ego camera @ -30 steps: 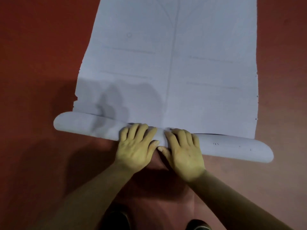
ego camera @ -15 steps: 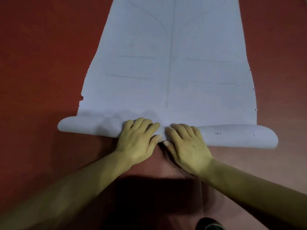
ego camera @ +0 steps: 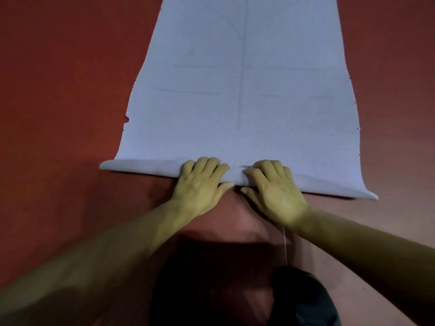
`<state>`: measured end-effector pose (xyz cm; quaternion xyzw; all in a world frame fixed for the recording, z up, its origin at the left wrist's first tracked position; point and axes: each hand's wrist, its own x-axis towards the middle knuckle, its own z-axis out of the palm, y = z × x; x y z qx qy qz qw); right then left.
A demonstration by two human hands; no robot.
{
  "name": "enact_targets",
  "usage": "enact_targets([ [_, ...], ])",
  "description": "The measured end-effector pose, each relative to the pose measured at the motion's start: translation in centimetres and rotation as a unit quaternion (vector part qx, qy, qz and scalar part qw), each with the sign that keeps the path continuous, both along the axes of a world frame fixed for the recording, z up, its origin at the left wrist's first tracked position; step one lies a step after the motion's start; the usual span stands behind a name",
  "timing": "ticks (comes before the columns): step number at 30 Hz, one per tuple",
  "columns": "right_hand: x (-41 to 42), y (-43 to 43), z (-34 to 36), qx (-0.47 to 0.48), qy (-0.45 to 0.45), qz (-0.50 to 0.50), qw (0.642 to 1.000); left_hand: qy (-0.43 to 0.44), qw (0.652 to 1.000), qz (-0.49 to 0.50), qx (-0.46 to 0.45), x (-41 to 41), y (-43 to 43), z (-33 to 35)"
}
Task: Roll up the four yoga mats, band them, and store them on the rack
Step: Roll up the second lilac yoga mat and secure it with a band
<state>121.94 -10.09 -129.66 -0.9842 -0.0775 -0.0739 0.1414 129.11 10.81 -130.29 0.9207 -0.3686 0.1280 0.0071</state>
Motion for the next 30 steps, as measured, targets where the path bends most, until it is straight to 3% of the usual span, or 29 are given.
enact_targets([
  [5,0.6,0.4,-0.2,0.003,0.043,-0.012,0.999,0.006,1.000,0.001,0.012,0.2,-0.2,-0.4],
  [14,1.4,-0.5,-1.4,0.040,0.040,0.007,0.998,-0.054,0.997,-0.044,0.011,1.7,0.1,-1.8],
  [30,2.8,-0.6,-1.2,0.008,-0.041,0.005,0.999,-0.018,1.000,-0.025,0.003,3.5,-1.0,-2.1],
])
